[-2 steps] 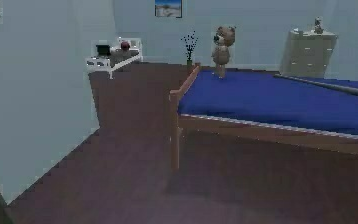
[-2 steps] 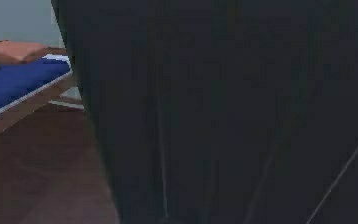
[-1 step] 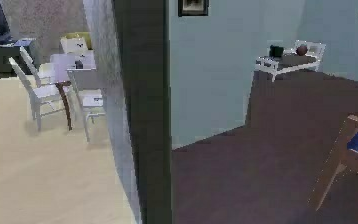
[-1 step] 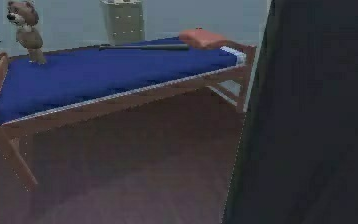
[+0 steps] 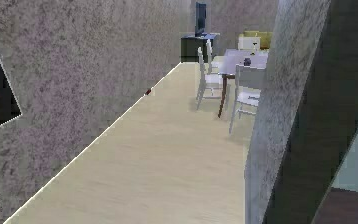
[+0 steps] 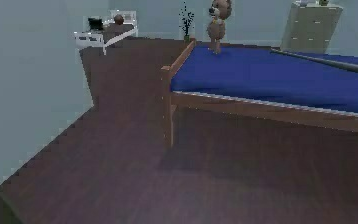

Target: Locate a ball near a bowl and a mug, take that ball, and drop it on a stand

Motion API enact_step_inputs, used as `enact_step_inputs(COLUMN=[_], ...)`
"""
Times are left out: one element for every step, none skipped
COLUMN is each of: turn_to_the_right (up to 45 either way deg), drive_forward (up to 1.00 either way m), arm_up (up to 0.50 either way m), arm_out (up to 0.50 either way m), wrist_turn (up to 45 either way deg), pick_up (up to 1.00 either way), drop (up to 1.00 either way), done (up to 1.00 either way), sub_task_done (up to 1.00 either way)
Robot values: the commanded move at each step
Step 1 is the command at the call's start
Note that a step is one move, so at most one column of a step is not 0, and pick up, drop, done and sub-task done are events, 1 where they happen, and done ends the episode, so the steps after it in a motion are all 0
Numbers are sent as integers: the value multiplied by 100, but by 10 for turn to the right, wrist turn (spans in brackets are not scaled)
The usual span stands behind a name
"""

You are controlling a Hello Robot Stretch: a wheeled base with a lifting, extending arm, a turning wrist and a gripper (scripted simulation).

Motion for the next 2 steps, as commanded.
enact_step_inputs(turn_to_the_right=[-180, 0], drive_forward=[0, 50], arm_up=[0, 0], arm_out=[0, 0], wrist_turn=[0, 0], pick_up=[0, 0], drop=[0, 0], done=[0, 0], sub_task_done=[0, 0])
